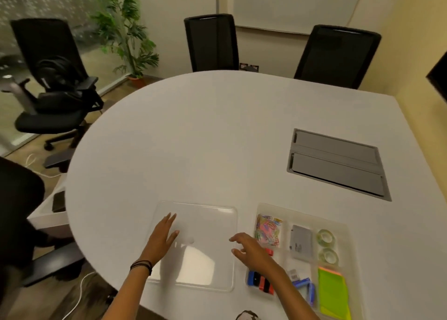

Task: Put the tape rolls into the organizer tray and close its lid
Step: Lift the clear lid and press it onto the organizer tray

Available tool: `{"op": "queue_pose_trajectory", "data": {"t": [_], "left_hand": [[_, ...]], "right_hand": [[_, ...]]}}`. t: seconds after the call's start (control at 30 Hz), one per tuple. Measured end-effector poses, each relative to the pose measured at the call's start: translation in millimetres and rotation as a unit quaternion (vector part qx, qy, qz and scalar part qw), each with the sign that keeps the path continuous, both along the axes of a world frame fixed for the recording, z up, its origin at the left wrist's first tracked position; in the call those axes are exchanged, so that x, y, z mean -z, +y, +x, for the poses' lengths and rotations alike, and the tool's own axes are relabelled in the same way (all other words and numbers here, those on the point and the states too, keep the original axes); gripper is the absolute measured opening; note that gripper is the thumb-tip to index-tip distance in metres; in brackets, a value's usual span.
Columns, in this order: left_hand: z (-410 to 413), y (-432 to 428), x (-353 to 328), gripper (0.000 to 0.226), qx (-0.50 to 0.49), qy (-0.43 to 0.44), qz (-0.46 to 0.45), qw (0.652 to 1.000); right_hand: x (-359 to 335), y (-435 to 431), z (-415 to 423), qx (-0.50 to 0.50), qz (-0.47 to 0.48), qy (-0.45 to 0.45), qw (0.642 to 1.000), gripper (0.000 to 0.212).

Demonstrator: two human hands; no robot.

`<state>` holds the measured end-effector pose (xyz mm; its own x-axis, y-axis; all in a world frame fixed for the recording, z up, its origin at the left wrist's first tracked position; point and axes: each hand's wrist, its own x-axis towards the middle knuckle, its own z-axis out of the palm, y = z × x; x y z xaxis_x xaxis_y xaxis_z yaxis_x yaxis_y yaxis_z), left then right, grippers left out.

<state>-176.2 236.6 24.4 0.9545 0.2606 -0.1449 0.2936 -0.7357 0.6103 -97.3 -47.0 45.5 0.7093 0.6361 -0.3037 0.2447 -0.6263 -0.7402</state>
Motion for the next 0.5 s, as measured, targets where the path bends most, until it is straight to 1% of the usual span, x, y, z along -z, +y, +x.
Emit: {"op": "queue_pose_trajectory", "data": {"t": [0.13,0.23,0.3,0.4,0.5], "left_hand": [[-23,34,12,0.062,-0.071,0.075,0.004,0.995],[-32,47,22,0.065,-0.064,0.148,-0.019,0.987],[-34,50,25,0.065,-0.049,0.174,-0.028,0.983],[-34,54,29,0.062,-0.058,0.165,-0.029,0.984],[-34,60,35,0.051,-0.108,0.13,-0.035,0.985]], "right_hand": [[16,24,-4,-0.004,-0.082,0.009,0.997,0.049],[29,37,-6,0.045,-0.134,-0.003,0.99,0.054],[37,43,-6,0.085,-0.164,-0.02,0.983,0.054],[47,48,-5,0.113,-0.192,-0.035,0.974,0.054],[53,53,-6,0.127,-0.214,-0.022,0.968,0.057]]}}
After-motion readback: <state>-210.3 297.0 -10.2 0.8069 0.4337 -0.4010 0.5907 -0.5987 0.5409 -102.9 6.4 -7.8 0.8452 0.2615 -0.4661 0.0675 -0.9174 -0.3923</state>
